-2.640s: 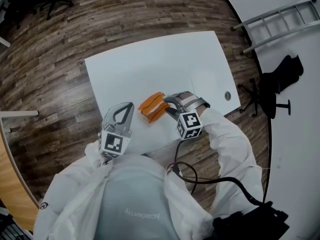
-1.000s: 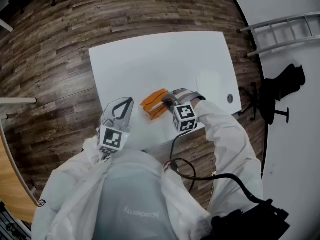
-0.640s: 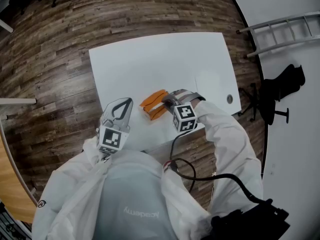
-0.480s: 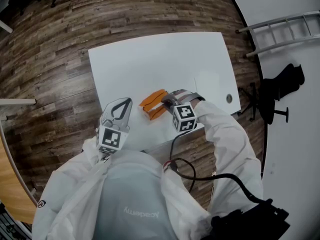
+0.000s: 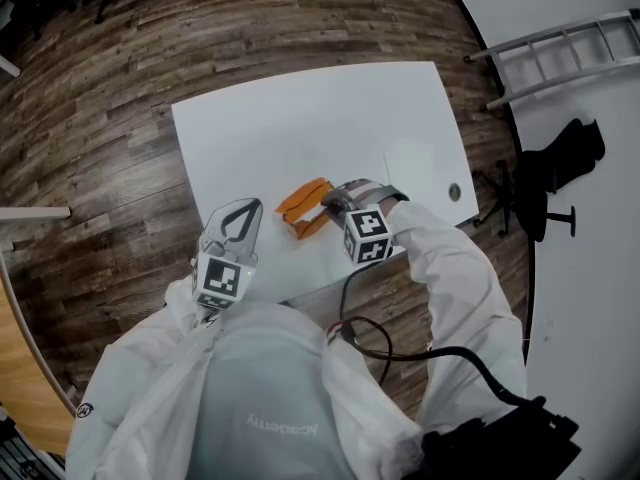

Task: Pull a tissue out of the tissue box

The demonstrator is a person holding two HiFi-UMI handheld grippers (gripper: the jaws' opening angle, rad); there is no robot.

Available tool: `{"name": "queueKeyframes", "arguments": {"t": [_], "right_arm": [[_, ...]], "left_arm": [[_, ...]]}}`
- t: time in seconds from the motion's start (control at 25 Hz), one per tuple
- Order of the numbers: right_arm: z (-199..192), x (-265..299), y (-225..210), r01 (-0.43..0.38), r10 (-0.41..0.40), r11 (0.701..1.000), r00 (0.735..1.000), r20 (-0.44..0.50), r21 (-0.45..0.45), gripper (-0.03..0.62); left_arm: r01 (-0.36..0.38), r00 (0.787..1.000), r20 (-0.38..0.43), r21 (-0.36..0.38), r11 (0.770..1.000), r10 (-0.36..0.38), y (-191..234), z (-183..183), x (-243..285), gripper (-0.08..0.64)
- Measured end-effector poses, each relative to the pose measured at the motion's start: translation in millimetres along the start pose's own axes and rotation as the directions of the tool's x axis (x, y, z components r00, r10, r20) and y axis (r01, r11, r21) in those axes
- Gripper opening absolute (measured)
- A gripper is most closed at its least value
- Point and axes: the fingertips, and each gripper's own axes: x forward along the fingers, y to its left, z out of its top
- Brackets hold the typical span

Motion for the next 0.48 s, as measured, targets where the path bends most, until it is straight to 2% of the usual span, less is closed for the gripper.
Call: {"name": "queueKeyframes", "arguments": {"t": [0.48], "right_arm": [[7,-11,-7,0.035,-0.036,0.999,0.999,-0.011,-0.019,0.005]], "left_arm": [[0.013,1.0,0.001,0.011,1.0,-0.013,-1,-3,-2,0.0]]}}
